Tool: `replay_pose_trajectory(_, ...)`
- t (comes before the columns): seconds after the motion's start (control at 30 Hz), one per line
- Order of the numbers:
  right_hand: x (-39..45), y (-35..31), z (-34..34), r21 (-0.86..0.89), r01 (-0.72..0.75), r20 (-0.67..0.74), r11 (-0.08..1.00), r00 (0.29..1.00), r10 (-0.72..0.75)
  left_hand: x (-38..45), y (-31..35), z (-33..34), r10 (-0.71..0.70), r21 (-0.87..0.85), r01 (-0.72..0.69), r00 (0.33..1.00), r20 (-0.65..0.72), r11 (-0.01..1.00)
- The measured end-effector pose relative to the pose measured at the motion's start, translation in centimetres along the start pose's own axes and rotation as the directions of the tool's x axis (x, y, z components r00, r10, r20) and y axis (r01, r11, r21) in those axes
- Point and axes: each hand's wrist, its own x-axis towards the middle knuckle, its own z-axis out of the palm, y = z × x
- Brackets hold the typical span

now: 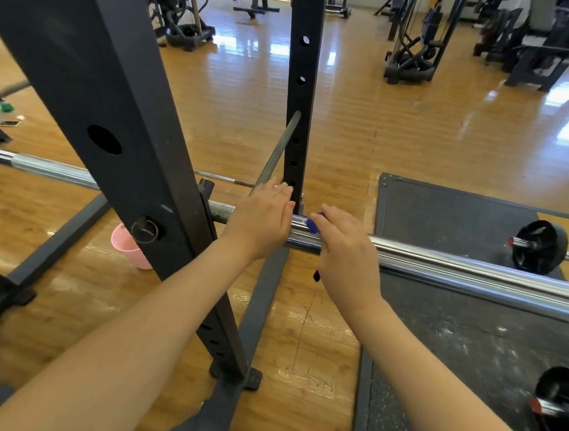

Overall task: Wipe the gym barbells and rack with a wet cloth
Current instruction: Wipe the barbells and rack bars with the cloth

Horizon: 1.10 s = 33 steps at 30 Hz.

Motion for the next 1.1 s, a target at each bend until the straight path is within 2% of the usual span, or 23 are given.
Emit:
replay_pose_trajectory(0.1, -2.1, 0.2, 0.1, -0.013, 0.075, 0.033, 0.997, 0.997, -0.074, 0.8, 0.1, -0.4, -0.092, -0.026, 0.095, 0.991, 0.101, 0.995)
replay_pose_trajectory(0.2, -4.8, 1.6, -0.9, -0.021, 0.122, -0.036, 0.992, 0.992, -0.123, 1.2, -0.2, -0.5, -0.134, -0.022, 0.139, 0.978, 0.157, 0.99)
replay_pose_trajectory(0.33, -4.5, 2.7, -1.8, -0.003, 0.01, -0.12, 1.0, 0.993, -0.011, 1.0, -0.1, -0.3, -0.13, -0.067, 0.138, 0.984, 0.119, 0.988)
replay_pose_trajectory(0.4, -2.3, 2.2, -1.8, 0.021, -0.093, -0.126, 0.995, 0.988, 0.095, 0.9, 0.0, -0.3, -0.117, -0.072, 0.125, 0.988, 0.1, 0.99)
replay_pose_trajectory(0.47, -0.5, 1.3, -0.9, 0.016, -0.126, -0.092, 0.992, 0.988, 0.127, 0.8, 0.1, -0.3, -0.112, -0.072, 0.119, 0.99, 0.085, 0.99)
replay_pose_trajectory(0.6, -0.9, 0.0, 1.0, -0.034, 0.053, -0.006, 0.998, 0.999, -0.053, 0.6, 0.4, -0.4, -0.117, -0.078, 0.123, 0.99, 0.075, 0.989)
replay_pose_trajectory(0.7, -3.0, 0.5, 0.2, -0.034, 0.105, 0.01, 0.994, 0.994, -0.105, 0.5, 0.4, -0.3, -0.129, -0.094, 0.134, 0.99, 0.064, 0.986)
replay_pose_trajectory(0.8, -4.1, 2.1, -1.9, -0.07, 0.04, -0.089, 0.997, 0.995, -0.046, 0.5, 0.2, -0.1, -0.138, -0.102, 0.145, 0.988, 0.075, 0.984)
replay_pose_trajectory(0.87, -4.2, 3.7, -3.5, -0.094, -0.078, -0.166, 0.993, 0.984, 0.061, 0.5, 0.3, -0.1, -0.131, -0.094, 0.138, 0.988, 0.078, 0.986)
replay_pose_trajectory(0.97, -3.4, 4.4, -4.3, -0.063, -0.227, -0.195, 0.972, 0.958, 0.211, 0.4, 0.3, -0.1, -0.12, -0.102, 0.125, 0.991, 0.059, 0.987)
replay_pose_trajectory(1.0, -3.0, 3.9, -3.6, -0.07, -0.228, -0.184, 0.971, 0.96, 0.212, 0.4, 0.3, -0.1, -0.118, -0.109, 0.123, 0.992, 0.052, 0.986)
replay_pose_trajectory(1.1, -1.9, 1.4, -0.4, -0.073, -0.106, -0.076, 0.992, 0.992, 0.1, 0.4, 0.4, -0.1, -0.13, -0.12, 0.133, 0.991, 0.035, 0.984)
